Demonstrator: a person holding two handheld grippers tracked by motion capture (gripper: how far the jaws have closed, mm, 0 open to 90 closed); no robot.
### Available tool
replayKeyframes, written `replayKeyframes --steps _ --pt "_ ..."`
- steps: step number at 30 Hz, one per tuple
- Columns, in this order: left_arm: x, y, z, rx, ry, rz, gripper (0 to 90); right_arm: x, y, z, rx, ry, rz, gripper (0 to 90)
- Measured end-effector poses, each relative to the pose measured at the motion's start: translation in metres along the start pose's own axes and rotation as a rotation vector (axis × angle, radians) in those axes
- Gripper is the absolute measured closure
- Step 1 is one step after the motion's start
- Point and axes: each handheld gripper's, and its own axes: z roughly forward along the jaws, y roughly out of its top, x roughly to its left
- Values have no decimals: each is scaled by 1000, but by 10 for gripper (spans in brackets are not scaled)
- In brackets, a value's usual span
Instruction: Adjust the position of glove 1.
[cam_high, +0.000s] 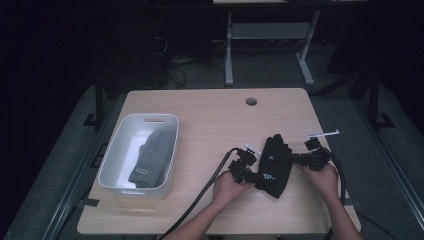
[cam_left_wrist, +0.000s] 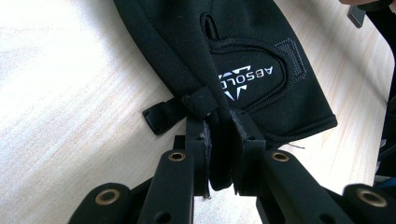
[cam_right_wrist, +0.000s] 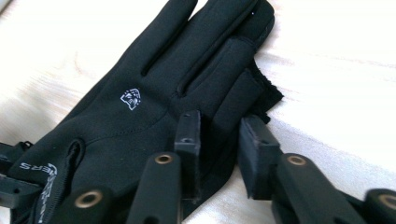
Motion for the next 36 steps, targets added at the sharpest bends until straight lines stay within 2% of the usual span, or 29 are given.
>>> replayKeyframes --steps 10,16,27,36 --pt "1 -3 -2 -17 -8 -7 809 1 -1 -5 -26 20 18 779" --pt "0 -5 -7 -24 -10 5 812 5 0 -9 -34 27 2 785" --pt "-2 -7 -28 -47 -1 27 814 19 5 -19 -73 58 6 791" --pt "-1 -9 -49 -78 3 34 814 35 19 -26 -103 90 -10 795"
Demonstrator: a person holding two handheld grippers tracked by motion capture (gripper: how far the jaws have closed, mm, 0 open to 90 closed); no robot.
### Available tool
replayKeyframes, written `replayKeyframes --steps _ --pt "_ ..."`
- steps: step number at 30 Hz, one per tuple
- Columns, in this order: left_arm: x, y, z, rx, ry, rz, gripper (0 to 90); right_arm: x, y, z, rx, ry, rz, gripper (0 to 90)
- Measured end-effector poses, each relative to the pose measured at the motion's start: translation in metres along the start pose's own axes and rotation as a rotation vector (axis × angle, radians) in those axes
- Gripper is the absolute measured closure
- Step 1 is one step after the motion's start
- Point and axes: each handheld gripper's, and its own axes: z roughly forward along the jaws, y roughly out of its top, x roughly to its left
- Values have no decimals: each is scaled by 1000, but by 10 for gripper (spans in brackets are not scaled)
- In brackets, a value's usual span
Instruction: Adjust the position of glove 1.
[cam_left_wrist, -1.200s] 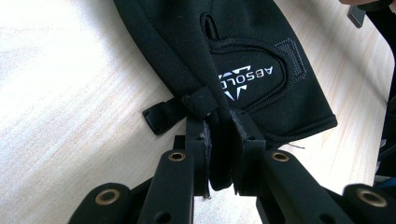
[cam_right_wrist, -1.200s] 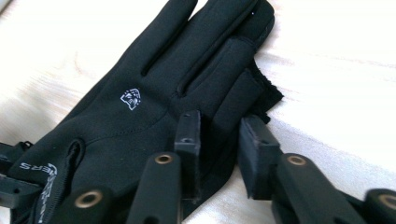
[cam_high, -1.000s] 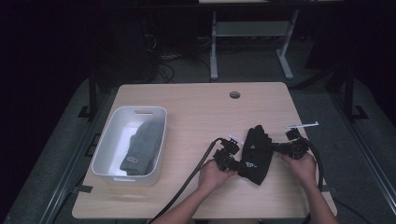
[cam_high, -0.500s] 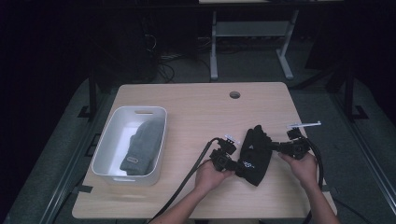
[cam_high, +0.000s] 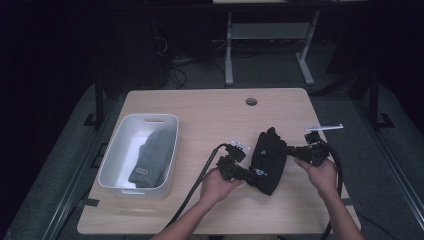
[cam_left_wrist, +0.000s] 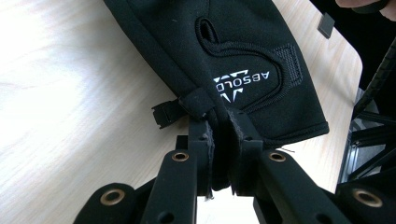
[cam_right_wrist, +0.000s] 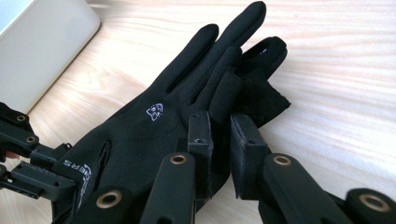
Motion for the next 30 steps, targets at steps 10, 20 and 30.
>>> replayKeyframes --steps 10,20,30 --pt "1 0 -25 -33 16 11 814 19 19 -4 -25 29 -28 795" --pt "0 1 -52 -63 29 28 814 38 38 -6 -46 57 -57 795" --pt "1 0 -77 -79 51 43 814 58 57 -1 -56 77 -82 795"
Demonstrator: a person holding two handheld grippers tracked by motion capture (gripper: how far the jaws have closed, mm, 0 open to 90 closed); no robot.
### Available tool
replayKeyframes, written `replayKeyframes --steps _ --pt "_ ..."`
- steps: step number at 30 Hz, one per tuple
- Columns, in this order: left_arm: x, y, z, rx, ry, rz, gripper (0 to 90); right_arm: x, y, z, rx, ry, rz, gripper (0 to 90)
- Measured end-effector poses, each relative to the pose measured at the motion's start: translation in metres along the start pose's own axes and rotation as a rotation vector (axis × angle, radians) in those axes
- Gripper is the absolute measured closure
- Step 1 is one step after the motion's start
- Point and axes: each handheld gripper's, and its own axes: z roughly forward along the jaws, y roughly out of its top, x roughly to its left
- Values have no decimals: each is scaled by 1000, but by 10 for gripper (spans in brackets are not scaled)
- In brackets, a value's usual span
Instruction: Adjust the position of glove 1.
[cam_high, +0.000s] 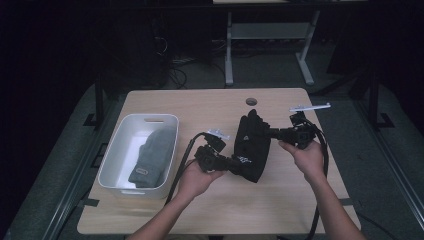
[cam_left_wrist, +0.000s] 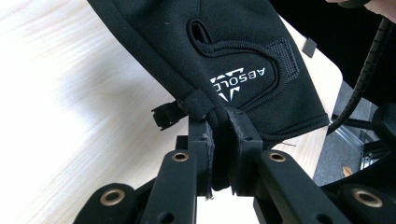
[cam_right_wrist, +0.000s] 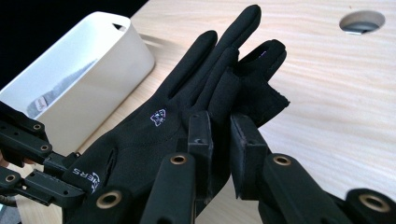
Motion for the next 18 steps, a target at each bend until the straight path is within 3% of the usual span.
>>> replayKeyframes --steps 18 --pt "9 0 -40 -45 35 -3 814 29 31 10 -11 33 -37 795"
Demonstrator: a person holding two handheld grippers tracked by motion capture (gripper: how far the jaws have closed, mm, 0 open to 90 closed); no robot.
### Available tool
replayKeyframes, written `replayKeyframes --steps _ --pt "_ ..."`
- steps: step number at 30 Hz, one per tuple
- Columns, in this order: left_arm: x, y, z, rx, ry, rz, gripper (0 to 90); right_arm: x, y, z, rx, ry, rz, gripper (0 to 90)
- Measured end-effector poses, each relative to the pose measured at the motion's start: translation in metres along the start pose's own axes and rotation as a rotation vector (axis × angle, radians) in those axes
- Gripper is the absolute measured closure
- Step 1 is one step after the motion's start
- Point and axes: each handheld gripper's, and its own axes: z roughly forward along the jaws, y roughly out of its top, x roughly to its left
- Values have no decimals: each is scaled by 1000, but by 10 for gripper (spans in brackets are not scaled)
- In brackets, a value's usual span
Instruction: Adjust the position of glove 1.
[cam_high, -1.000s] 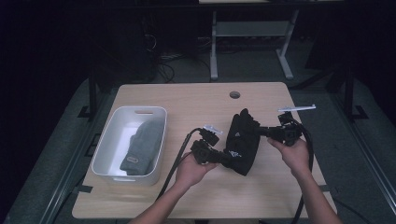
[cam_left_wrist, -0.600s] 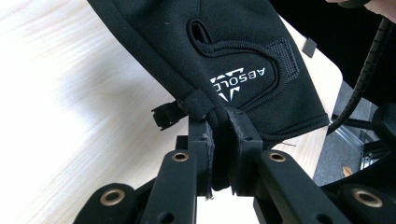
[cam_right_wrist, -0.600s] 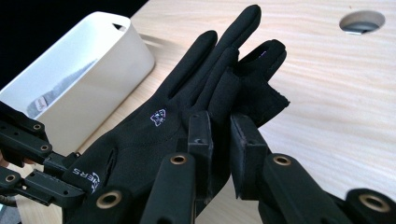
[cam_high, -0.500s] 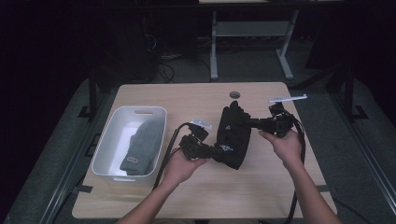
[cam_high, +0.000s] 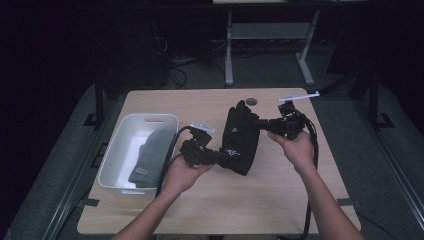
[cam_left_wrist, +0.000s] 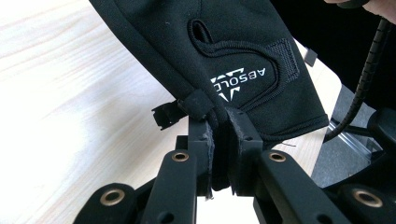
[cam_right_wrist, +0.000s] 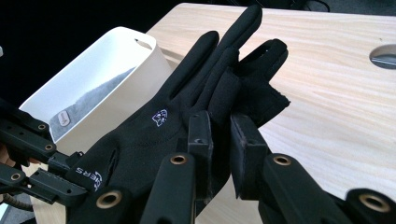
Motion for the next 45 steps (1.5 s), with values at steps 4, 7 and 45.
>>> replayKeyframes --steps 4,7,45 --pt "2 -1 -8 -12 4 -3 814 6 6 3 -3 8 -11 795" --pt "3 -1 -14 -23 -1 -9 814 10 11 5 -4 12 -16 795" --pt "29 -20 -66 -60 60 -45 814 55 50 49 28 58 -87 795"
